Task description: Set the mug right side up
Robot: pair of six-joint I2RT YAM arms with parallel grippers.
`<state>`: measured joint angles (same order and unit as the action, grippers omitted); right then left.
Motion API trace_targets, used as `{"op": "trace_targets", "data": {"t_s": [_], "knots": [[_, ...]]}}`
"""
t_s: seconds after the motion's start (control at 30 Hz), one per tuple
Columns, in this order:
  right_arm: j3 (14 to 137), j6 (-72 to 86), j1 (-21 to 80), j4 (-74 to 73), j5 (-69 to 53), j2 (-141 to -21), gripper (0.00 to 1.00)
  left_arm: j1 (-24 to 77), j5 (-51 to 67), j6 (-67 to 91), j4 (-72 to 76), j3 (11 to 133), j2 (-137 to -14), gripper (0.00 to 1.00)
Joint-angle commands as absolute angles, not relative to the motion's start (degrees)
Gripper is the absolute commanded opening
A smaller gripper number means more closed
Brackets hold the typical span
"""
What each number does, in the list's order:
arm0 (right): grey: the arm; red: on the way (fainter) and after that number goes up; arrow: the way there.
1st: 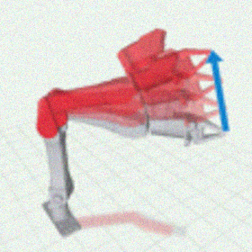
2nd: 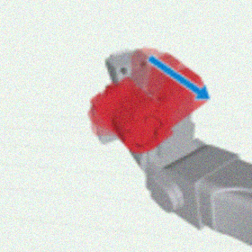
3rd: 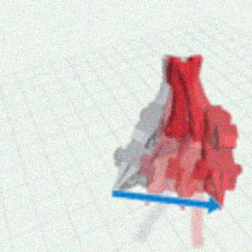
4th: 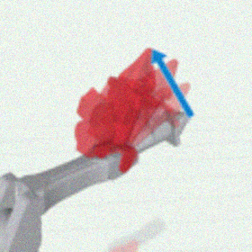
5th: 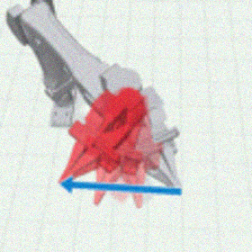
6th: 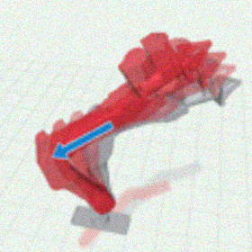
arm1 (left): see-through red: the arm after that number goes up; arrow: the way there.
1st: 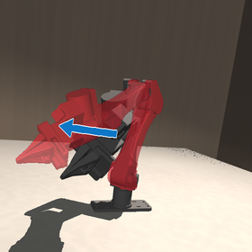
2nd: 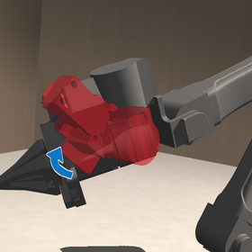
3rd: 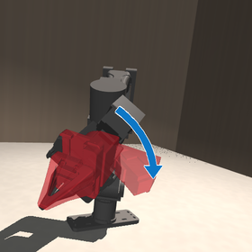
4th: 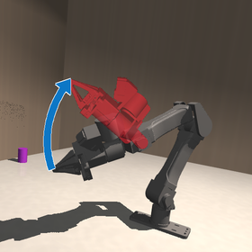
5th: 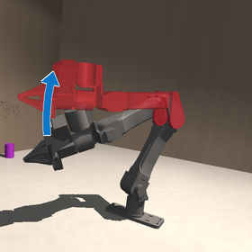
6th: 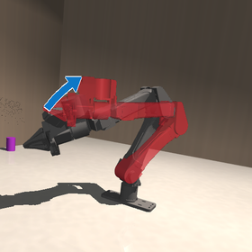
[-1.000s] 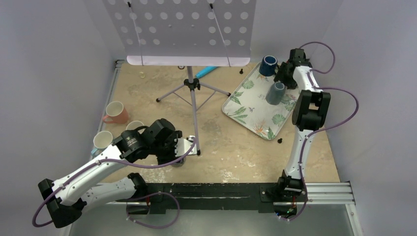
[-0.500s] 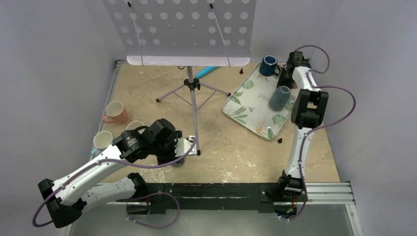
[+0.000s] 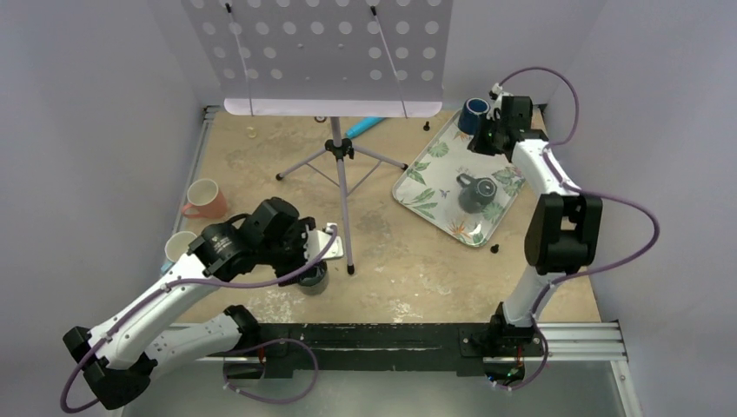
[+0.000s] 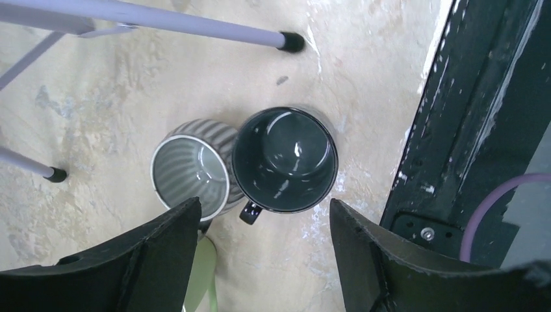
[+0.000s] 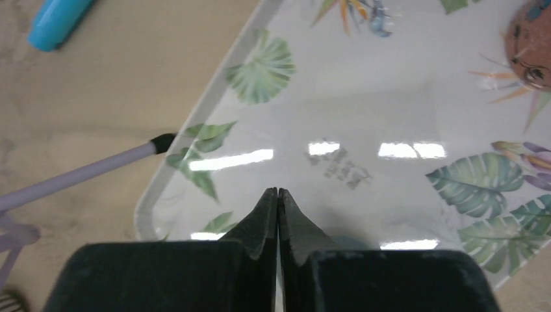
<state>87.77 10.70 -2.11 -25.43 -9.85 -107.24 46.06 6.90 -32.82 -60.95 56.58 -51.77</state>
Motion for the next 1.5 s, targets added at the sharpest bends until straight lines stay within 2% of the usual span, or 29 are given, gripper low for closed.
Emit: {"op": "trace_targets", "data": {"t_s": [0.0,0.1,0.2,0.33,0.37,0.43,0.53,0.6,0.8,0.93,1.1,1.23,1.4,1.47], "knots": [[78.2,11.9,-0.8,-9.7,-15.1,-99.0,0.00,39.9,15.2,-29.7,-60.0,63.2,-51.5,0.77],[75.8,11.6,-0.5,-7.7,-12.6,-97.9,0.00,37.8,17.0,-28.9,-60.4,65.3,-54.1,0.77],[78.9,8.2,-0.4,-12.0,-10.7,-100.3,0.00,37.8,17.7,-28.4,-60.6,65.7,-55.6,0.77],[80.8,-1.7,3.4,-16.0,-10.8,-99.3,0.52,37.8,19.1,-29.0,-60.6,64.9,-55.0,0.77],[80.7,-6.3,4.9,-16.6,-11.6,-98.7,0.59,37.8,18.9,-29.3,-60.4,64.6,-54.7,0.77],[78.1,-17.2,7.6,-16.6,-15.0,-96.6,0.64,37.8,18.8,-30.2,-60.4,64.1,-53.9,0.77],[71.7,-35.7,9.8,-17.2,-21.3,-93.4,0.65,37.8,19.0,-31.1,-60.3,63.3,-52.3,0.77],[70.6,-40.3,10.4,-18.1,-19.8,-93.2,0.65,37.8,19.2,-31.5,-60.3,63.0,-51.6,0.77],[82.0,-48.8,12.9,-37.7,-13.0,-103.9,0.66,37.7,19.2,-32.3,-60.5,62.4,-51.2,0.77],[83.5,-50.6,13.4,-42.0,-9.5,-106.7,0.68,37.8,19.8,-32.7,-60.4,61.6,-51.2,0.78],[83.3,-51.4,14.2,-43.1,-12.5,-107.4,0.68,37.7,20.0,-33.1,-60.3,61.3,-51.7,0.77],[83.6,-50.9,14.5,-45.0,-10.4,-109.7,0.68,37.8,20.0,-33.2,-60.4,61.3,-51.8,0.77],[82.7,-50.1,14.5,-46.6,-5.7,-111.2,0.64,37.7,20.1,-33.4,-60.3,61.2,-51.3,0.78],[83.3,-49.6,14.5,-46.1,-6.0,-110.9,0.58,37.7,20.1,-33.3,-60.4,61.2,-51.5,0.77]]}}
